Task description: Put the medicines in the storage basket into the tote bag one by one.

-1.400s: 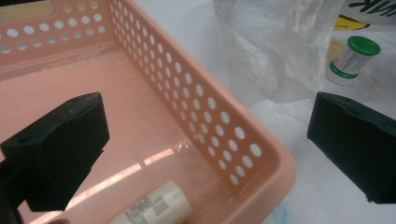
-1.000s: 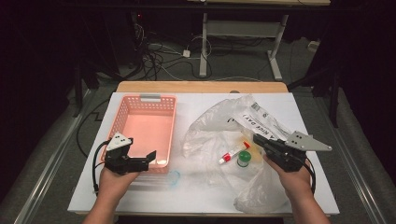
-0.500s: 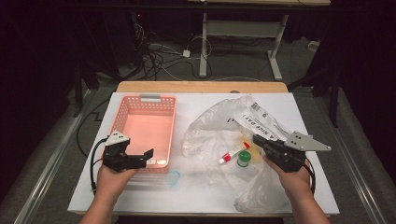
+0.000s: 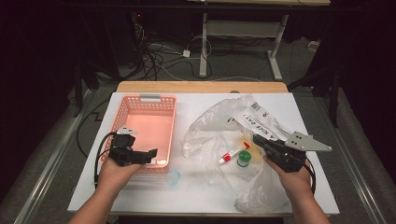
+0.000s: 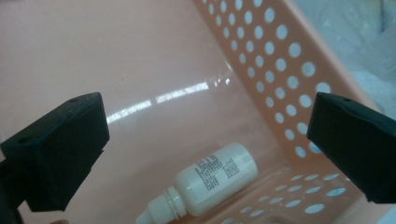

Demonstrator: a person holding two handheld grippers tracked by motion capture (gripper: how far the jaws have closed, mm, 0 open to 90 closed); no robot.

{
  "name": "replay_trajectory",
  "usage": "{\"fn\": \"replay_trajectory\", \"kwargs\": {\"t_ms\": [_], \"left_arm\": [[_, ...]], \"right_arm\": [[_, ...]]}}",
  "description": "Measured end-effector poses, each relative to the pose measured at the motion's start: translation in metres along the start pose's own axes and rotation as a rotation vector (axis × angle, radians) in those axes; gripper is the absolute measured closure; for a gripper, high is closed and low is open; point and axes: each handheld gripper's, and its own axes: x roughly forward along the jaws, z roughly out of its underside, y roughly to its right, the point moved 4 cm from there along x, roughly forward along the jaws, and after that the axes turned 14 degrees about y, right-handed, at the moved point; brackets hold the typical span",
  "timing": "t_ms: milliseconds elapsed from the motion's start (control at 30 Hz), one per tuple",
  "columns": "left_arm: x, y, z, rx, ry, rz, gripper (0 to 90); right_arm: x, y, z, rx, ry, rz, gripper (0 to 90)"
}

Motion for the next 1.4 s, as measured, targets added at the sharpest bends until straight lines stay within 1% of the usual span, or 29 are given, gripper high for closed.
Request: {"fn": "replay_trajectory", "kwargs": {"t_ms": [67,133,300,367,400,433,500,567,600,700,767,833,967,1033,1167,1267,1400], "left_arm": [[0.002,-0.001,0.000,-0.012,-0.033,-0.002,0.0],[0.005,-0.001,0.000,-0.027,-0.063,0.005,0.0],[0.011,0.000,0.001,0.005,-0.170,0.007,0.1],[0.012,0.000,0.000,0.009,-0.199,0.007,0.8],[0.012,0.000,0.000,0.008,-0.212,0.005,1.5],[0.013,0.000,0.000,-0.002,-0.219,0.009,3.2],[0.013,-0.002,0.001,-0.014,-0.244,0.023,9.0],[0.015,-0.004,0.001,-0.028,-0.281,0.032,11.6],[0.016,-0.005,0.002,-0.028,-0.309,0.040,11.5],[0.020,-0.006,0.002,-0.028,-0.380,0.017,6.1],[0.023,-0.007,0.002,-0.050,-0.428,0.008,3.1],[0.026,-0.008,0.002,-0.091,-0.469,0.011,1.6],[0.030,-0.009,0.002,-0.120,-0.530,-0.003,1.5],[0.033,-0.008,0.004,-0.136,-0.555,0.000,1.5],[0.039,-0.006,0.005,-0.190,-0.578,0.025,0.0],[0.042,-0.006,0.007,-0.214,-0.581,0.015,0.0],[0.044,-0.008,0.008,-0.249,-0.610,0.004,0.0]], "right_arm": [[0.000,0.000,0.000,-0.005,-0.001,0.000,90.0],[0.001,0.000,0.001,-0.003,-0.005,0.001,90.0],[0.003,-0.001,0.003,-0.003,-0.013,-0.001,90.0],[0.002,-0.001,0.003,-0.003,-0.013,0.000,90.0],[0.002,-0.001,0.003,-0.004,-0.013,-0.001,90.0],[0.002,-0.001,0.003,-0.004,-0.013,-0.001,90.0],[0.002,-0.001,0.003,-0.003,-0.013,-0.001,90.0],[0.002,-0.002,0.003,-0.002,-0.014,-0.002,90.0],[0.002,-0.002,0.003,-0.002,-0.013,-0.004,90.0],[0.002,-0.002,0.003,-0.001,-0.016,-0.001,90.0],[0.002,-0.002,0.003,0.000,-0.015,0.000,90.0],[0.002,-0.002,0.003,-0.001,-0.015,-0.001,90.0],[0.001,-0.002,0.002,0.000,-0.013,-0.001,90.0],[0.001,-0.002,0.002,-0.002,-0.013,-0.001,90.0],[0.000,0.000,0.002,0.001,-0.012,0.002,90.0],[0.000,0.000,0.002,0.005,-0.011,0.004,90.0],[-0.001,0.000,0.002,0.006,-0.010,0.006,90.0]]}}
